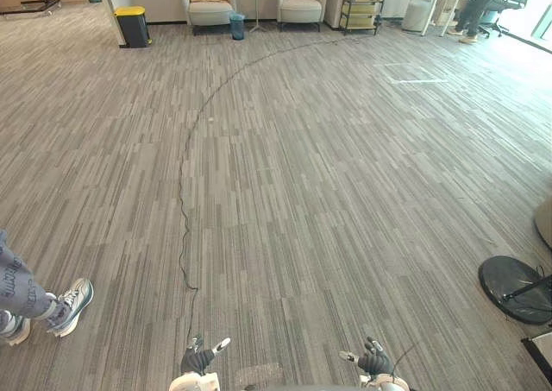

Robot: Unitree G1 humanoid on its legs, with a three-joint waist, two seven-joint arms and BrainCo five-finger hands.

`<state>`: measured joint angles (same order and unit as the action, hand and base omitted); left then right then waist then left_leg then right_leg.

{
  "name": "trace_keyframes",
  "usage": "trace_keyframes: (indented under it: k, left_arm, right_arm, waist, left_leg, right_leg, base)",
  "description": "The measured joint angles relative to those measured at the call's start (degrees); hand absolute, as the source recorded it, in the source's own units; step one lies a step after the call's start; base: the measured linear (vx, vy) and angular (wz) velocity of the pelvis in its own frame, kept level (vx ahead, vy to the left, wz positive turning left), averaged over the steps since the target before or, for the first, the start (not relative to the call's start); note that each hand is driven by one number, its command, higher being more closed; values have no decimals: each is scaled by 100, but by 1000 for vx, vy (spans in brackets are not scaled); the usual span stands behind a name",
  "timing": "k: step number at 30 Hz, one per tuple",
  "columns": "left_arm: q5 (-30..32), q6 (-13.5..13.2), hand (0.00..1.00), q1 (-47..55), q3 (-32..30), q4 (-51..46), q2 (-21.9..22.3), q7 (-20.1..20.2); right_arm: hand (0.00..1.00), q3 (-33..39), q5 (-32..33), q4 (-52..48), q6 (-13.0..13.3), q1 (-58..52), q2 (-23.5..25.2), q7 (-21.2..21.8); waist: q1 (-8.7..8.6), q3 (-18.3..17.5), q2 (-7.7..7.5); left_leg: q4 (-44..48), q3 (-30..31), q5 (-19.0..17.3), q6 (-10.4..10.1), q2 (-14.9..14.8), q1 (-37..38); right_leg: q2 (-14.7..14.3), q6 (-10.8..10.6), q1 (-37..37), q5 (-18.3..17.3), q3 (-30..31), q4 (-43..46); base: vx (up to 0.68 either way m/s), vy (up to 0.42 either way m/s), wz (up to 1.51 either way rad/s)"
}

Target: Pick up cushions and gather them together orderly.

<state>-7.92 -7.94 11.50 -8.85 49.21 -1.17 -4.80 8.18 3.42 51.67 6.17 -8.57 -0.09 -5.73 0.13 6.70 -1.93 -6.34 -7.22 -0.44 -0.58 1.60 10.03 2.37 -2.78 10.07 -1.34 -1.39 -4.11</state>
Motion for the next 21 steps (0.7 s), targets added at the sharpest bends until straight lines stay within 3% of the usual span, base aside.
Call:
trace_keyframes:
  k: [21]
  left_arm:
    - [173, 0, 0, -311, -126, 639, -32, -3]
  right_arm:
    - [0, 284, 132, 659, -106, 352, -10, -2]
  waist:
    - [9, 30, 41]
  left_leg:
    - [-4, 68, 5, 32, 62, 17]
  right_leg:
    - [71, -56, -4, -111, -207, 134]
  base:
    - [-10, -19, 3]
